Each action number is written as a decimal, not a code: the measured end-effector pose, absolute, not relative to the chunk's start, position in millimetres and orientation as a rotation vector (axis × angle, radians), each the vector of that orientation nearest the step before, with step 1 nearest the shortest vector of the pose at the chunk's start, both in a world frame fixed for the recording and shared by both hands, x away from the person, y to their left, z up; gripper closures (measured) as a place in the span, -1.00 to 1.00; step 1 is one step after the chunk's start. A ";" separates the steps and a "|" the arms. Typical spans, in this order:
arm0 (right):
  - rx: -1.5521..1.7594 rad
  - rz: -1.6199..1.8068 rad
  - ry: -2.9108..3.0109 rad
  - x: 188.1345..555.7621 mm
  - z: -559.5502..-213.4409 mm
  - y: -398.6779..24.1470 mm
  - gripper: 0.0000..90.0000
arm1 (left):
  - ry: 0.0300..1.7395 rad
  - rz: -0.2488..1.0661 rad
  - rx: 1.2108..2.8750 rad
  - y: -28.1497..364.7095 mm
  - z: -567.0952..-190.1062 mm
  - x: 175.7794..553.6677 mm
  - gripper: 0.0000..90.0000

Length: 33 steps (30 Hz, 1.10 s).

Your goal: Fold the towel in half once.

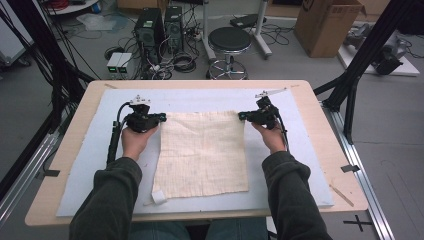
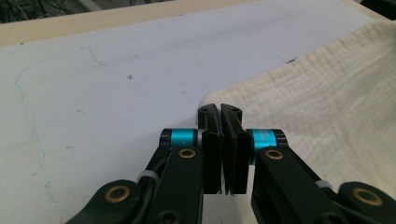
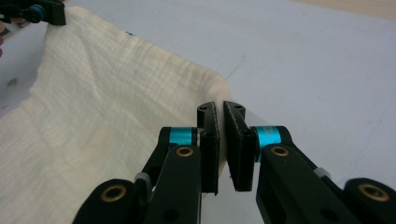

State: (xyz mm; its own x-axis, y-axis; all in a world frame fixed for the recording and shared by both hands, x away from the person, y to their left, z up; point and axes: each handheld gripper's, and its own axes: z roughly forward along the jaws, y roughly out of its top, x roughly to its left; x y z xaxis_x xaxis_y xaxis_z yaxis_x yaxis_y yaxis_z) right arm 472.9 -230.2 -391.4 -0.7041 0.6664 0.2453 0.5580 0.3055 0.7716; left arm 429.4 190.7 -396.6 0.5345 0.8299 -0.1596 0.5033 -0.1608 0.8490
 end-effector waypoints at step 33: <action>0.995 1.462 2.502 425.6 -380.0 -233.6 0.88 | 0.954 0.431 1.886 197.6 -390.4 376.8 0.93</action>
State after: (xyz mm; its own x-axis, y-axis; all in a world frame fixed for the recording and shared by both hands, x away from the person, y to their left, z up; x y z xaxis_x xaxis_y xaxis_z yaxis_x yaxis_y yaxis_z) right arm 425.6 -233.6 -380.0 -0.7865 0.5665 0.2458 0.4923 0.3348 0.8034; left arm 376.8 197.6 -390.4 0.6343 0.7670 -0.0971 0.4344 -0.2497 0.8654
